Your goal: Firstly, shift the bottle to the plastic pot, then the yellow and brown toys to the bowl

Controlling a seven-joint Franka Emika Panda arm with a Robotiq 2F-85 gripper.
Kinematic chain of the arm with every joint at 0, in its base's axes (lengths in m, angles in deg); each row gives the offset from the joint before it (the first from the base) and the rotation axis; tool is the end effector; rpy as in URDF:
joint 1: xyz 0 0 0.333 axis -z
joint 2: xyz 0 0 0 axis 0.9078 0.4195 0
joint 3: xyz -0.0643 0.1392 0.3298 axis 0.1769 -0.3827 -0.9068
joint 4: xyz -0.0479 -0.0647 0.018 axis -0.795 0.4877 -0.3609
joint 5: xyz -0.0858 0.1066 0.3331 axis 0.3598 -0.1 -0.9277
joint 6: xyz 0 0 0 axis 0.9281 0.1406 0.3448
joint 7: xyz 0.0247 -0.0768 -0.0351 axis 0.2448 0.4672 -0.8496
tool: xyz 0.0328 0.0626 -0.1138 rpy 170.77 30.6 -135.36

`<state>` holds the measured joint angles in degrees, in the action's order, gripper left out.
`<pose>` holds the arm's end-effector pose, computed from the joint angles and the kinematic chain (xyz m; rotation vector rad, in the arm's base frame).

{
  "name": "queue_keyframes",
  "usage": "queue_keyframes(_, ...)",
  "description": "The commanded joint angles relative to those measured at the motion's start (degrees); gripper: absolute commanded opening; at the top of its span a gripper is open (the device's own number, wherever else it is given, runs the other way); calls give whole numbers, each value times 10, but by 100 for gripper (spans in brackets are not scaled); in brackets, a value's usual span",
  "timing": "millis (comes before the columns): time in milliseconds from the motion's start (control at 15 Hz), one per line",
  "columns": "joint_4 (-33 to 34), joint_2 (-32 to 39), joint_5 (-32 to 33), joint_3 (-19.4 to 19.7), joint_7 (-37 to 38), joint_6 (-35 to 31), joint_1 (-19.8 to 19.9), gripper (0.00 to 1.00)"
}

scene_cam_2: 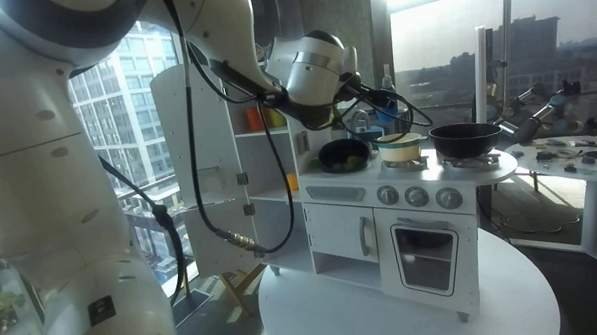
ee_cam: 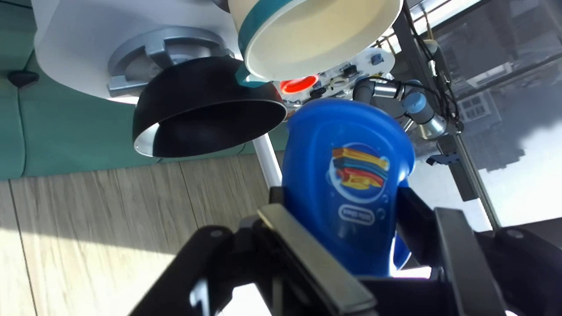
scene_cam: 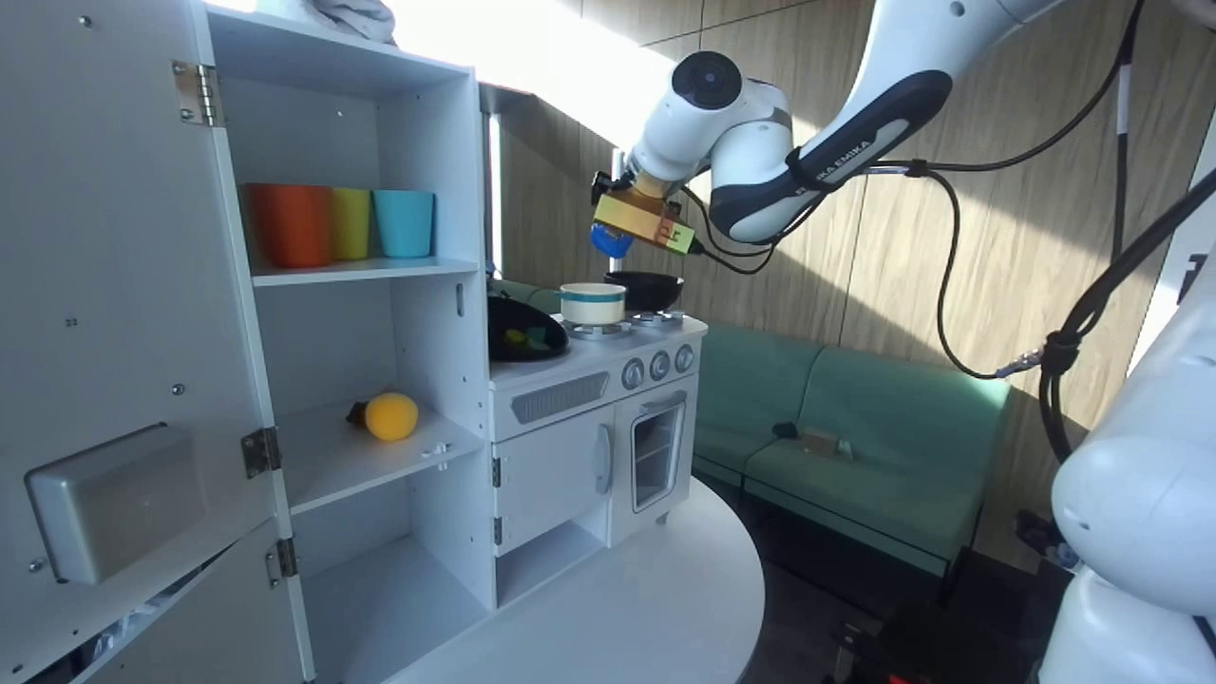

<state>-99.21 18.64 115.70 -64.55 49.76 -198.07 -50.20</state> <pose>0.5439 -0.0390 0.5968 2.3771 -1.0274 1.6629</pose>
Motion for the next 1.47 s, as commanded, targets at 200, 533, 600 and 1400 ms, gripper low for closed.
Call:
queue_keyframes(200, 86, 105, -233, 18, -206, -60, 0, 38)
queue_keyframes(533, 127, 139, -417, -9, -374, -19, 7, 38)
queue_keyframes(600, 136, 145, -443, -12, -399, -9, 7, 38)
queue_keyframes(1400, 245, 178, -569, 30, -538, 159, -55, 38)
